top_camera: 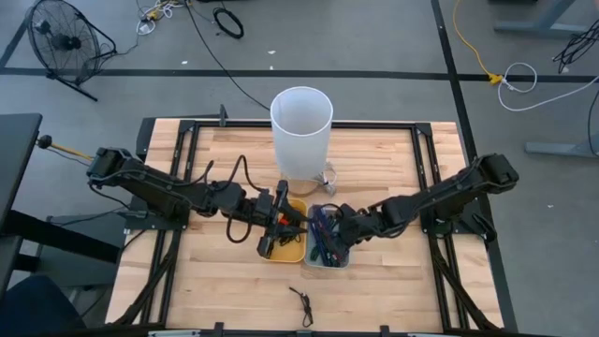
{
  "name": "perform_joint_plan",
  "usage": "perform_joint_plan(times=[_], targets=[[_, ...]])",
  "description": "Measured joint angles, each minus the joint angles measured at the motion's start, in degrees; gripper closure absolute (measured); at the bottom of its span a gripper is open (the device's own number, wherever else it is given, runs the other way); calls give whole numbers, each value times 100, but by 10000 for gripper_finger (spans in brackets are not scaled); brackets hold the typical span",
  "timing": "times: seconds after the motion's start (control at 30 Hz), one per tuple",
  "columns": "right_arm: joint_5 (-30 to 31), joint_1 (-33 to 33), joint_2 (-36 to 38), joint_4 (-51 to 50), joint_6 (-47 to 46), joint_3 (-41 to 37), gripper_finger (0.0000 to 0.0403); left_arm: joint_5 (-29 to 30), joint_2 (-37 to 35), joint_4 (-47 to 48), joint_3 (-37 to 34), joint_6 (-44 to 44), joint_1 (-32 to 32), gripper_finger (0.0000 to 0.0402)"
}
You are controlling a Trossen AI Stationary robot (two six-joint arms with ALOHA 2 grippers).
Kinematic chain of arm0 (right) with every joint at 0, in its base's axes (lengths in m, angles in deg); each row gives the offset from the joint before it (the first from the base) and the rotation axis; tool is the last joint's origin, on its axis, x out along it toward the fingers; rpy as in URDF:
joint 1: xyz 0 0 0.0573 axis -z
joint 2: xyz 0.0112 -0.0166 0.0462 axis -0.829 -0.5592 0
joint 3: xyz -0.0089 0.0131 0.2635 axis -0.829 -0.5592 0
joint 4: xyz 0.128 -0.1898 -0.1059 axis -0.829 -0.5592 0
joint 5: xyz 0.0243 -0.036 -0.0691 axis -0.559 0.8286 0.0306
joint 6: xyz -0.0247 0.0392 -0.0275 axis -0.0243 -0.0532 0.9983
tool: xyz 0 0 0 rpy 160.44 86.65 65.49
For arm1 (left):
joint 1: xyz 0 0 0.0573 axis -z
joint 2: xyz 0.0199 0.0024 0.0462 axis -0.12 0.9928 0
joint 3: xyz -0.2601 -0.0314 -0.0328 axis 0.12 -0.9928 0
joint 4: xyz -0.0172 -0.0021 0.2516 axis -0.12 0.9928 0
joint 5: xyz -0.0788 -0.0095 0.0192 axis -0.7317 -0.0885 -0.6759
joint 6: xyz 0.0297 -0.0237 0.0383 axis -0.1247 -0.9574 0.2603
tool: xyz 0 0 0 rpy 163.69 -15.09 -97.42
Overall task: Pick & Place USB Port
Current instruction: Put the violet and white charger cable into the gray bin, then put the black charger cable into the yellow bin
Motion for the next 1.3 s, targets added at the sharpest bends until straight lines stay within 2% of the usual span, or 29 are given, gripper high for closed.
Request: perform_joint_plan(times=[0.3, 0.43, 0.57, 0.67, 0.77, 0.9, 1.07, 1.3], targets=[[-13, 3, 0, 2, 83, 0, 325, -2, 0, 10, 0, -2, 2, 280], [-13, 65, 22, -5, 514, 0, 304, -108, 0, 134, 0, -2, 6, 280], [-11, 153, 79, 69, 834, 0, 299, -633, 0, 931, 2, -7, 55, 280], [-18, 208, 124, 165, 866, 0, 298, -684, 2, 1761, 2, 83, 180, 280], [-58, 226, 163, 371, 994, 0, 298, -493, 31, 2357, 1, 398, 405, 280], [-299, 224, 235, 605, 1146, 0, 298, -91, 100, 2685, 0, 953, 825, 280], [-488, 214, 438, 939, 1274, 2, 298, 202, 409, 2748, 5, 1583, 1302, 280], [-485, 161, 706, 1403, 1507, 2, 298, 325, 1096, 2771, 2, 1652, 1649, 280]])
